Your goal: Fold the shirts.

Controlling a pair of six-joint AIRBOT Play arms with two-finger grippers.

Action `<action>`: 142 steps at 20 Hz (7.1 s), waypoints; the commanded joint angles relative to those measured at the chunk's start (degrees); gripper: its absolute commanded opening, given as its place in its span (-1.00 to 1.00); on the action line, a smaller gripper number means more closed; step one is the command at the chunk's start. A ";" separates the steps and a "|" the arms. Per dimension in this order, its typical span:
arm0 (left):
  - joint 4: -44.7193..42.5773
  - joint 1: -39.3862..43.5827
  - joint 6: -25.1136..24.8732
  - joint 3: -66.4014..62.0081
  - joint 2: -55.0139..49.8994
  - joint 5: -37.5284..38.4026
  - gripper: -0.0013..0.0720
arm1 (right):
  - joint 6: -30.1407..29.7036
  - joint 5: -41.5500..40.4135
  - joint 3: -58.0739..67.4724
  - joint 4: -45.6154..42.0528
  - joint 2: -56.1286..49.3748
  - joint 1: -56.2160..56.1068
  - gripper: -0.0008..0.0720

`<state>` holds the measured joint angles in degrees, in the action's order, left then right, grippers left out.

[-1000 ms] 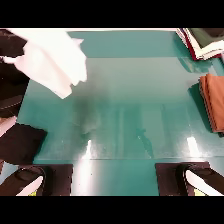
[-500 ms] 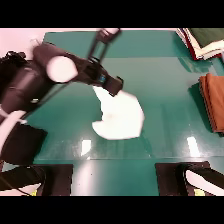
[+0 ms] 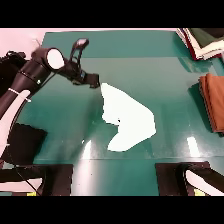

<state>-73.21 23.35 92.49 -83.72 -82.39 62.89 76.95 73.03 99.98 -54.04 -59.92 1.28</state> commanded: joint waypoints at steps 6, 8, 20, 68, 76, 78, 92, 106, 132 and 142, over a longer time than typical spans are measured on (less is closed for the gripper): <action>14.34 6.78 -6.54 15.69 -6.95 -9.86 0.84 | 0.15 -5.51 -9.90 0.09 2.54 -0.02 -0.92; 14.19 8.15 -6.56 15.67 -8.20 -11.34 0.82 | 0.15 -4.74 -11.15 -0.17 2.54 0.00 -0.92; 11.67 -3.80 -7.50 8.98 -6.29 -3.82 -0.89 | 0.13 1.81 -56.54 -0.42 2.47 14.08 0.39; -2.89 -11.85 -5.99 -27.65 31.93 4.37 -0.89 | -0.92 5.70 -3.91 -4.68 4.94 3.98 -0.93; 2.10 -11.85 -5.97 -37.27 31.08 5.38 -0.89 | 2.60 15.91 -4.04 -4.66 12.85 17.64 -0.93; 2.08 -11.85 -6.05 -32.87 29.44 5.27 -0.89 | 3.72 17.22 -4.04 -5.20 10.21 18.88 -0.93; 1.55 -11.74 -9.03 -16.74 -10.43 -6.08 -0.89 | 11.74 10.88 -10.34 -22.14 -28.15 8.02 -0.93; 0.52 -24.87 -6.95 4.00 8.72 9.09 0.53 | 7.76 13.62 -14.03 -21.53 -17.29 11.15 0.14; 15.76 -11.56 -7.02 39.41 15.56 -13.55 -0.89 | 2.99 -3.61 -54.73 -0.02 -17.38 20.15 0.15; 7.93 -11.63 -6.75 16.50 23.69 -5.51 -0.89 | -2.23 -5.40 -38.60 -0.17 -9.42 9.53 -0.93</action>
<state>-60.45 11.79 85.60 -58.33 -63.29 54.87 77.12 65.23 54.33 -53.56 -75.02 12.08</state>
